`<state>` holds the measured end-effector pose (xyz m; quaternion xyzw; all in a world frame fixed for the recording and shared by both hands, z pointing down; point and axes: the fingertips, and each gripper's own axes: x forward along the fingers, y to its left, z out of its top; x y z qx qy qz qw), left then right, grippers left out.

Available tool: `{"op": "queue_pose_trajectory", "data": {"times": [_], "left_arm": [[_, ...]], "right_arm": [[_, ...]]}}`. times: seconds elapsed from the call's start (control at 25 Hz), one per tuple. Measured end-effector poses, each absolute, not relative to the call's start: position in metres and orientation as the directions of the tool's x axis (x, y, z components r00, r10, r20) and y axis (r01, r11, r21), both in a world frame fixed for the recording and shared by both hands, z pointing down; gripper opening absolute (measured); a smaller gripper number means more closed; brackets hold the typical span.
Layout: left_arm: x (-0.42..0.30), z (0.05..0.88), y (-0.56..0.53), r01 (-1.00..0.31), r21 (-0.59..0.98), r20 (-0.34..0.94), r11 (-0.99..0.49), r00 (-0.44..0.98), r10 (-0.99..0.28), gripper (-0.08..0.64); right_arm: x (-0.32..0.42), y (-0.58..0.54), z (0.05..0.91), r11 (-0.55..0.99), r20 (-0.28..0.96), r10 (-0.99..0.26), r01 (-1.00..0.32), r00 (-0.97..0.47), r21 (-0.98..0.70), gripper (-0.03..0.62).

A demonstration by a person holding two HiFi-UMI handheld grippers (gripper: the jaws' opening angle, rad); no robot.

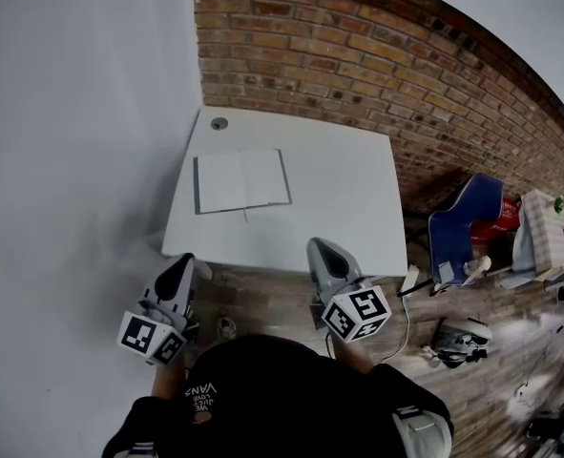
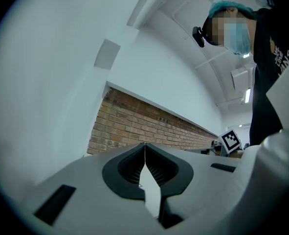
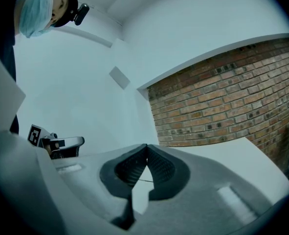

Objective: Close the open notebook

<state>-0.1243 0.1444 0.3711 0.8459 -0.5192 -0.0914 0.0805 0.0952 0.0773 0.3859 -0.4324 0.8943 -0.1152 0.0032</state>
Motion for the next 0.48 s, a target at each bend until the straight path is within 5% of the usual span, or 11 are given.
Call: {"op": "queue_pose_trajectory", "data": {"times": [0.48], "left_arm": [[-0.185, 0.384, 0.107, -0.820, 0.232, -0.045, -0.523, 0.528, -0.848, 0.008]], "right_arm": [[0.051, 0.054, 0.397, 0.503, 0.093, -0.844, -0.840, -0.528, -0.206, -0.003]]}}
